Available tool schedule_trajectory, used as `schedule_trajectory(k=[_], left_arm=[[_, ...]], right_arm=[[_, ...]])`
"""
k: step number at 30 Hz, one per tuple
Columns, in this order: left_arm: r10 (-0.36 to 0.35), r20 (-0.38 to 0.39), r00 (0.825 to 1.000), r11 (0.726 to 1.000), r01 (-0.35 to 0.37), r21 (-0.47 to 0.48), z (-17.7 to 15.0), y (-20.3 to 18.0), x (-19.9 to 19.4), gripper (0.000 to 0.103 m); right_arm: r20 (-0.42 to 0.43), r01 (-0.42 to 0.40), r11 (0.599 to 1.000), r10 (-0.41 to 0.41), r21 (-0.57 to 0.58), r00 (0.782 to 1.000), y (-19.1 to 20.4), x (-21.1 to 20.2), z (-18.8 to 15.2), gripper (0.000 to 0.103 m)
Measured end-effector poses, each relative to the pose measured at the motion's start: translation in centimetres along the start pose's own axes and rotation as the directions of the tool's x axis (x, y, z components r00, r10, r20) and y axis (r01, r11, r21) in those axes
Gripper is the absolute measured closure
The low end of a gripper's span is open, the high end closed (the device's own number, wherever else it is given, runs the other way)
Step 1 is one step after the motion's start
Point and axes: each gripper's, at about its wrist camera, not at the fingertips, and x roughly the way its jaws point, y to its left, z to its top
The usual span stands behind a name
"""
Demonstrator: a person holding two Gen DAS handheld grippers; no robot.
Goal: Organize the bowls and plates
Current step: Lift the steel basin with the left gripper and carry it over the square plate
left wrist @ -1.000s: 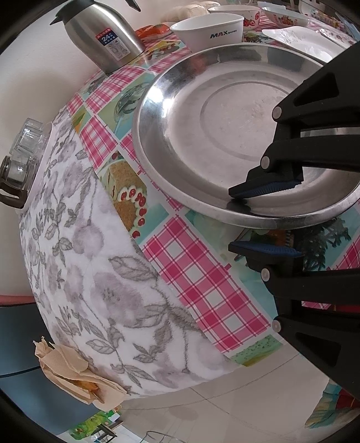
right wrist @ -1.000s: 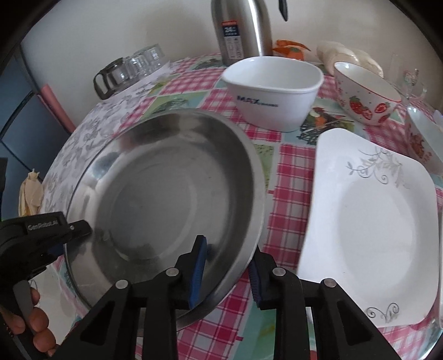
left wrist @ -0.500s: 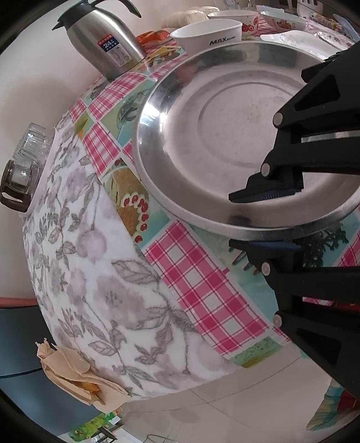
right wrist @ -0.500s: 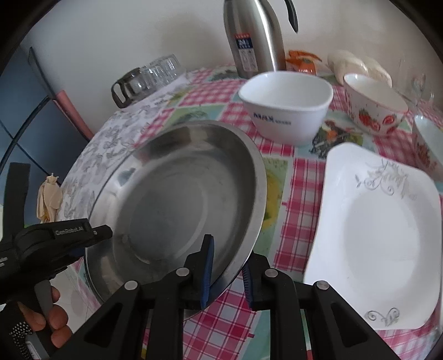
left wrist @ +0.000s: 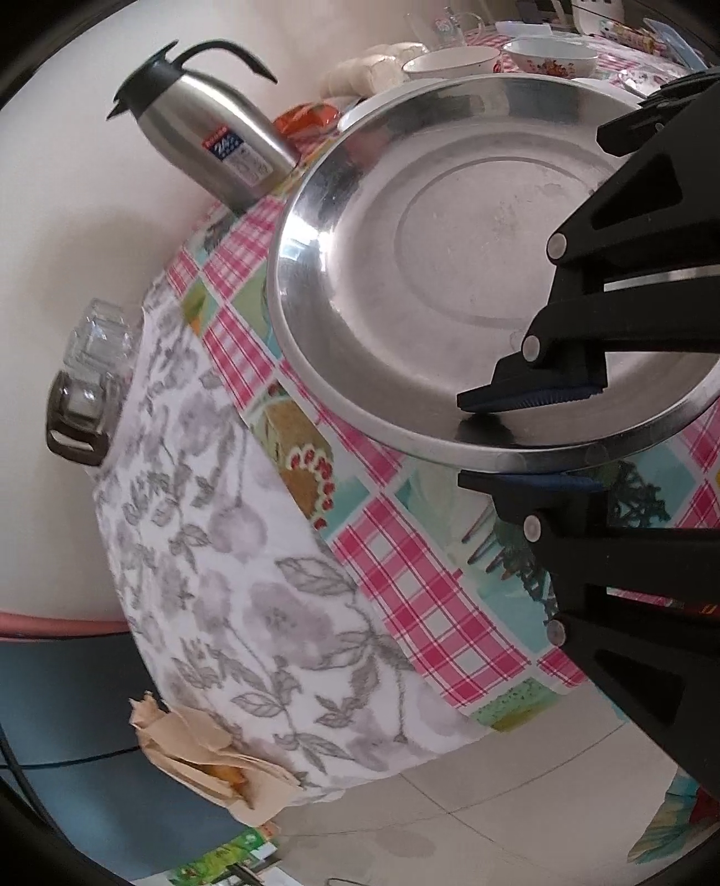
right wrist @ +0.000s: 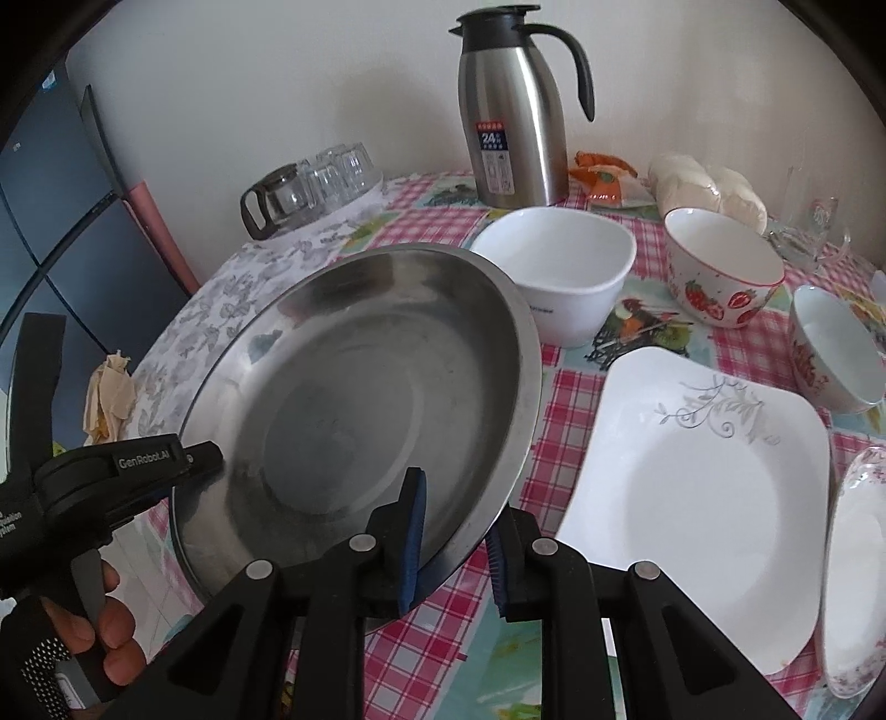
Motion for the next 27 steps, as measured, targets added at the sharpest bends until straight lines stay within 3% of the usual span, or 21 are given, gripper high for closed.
schedule_trajectory(k=[12,27], left_arm=[[-0.062,0.032,0.998,0.992,0.058,0.110,-2.2,-5.0,-2.4,0.082],[-0.102,-0.031,0.994,0.940,0.106,0.325,-7.3,-13.4,-3.3,0.082]], right_arm=[[0.047,0.043,0.999,-0.042,-0.022,0.998,-3.8,-4.0,0.1,0.080],[0.021,0.145,0.984,-0.148,0.103,0.989,-11.8,-7.6,-1.3,0.076]])
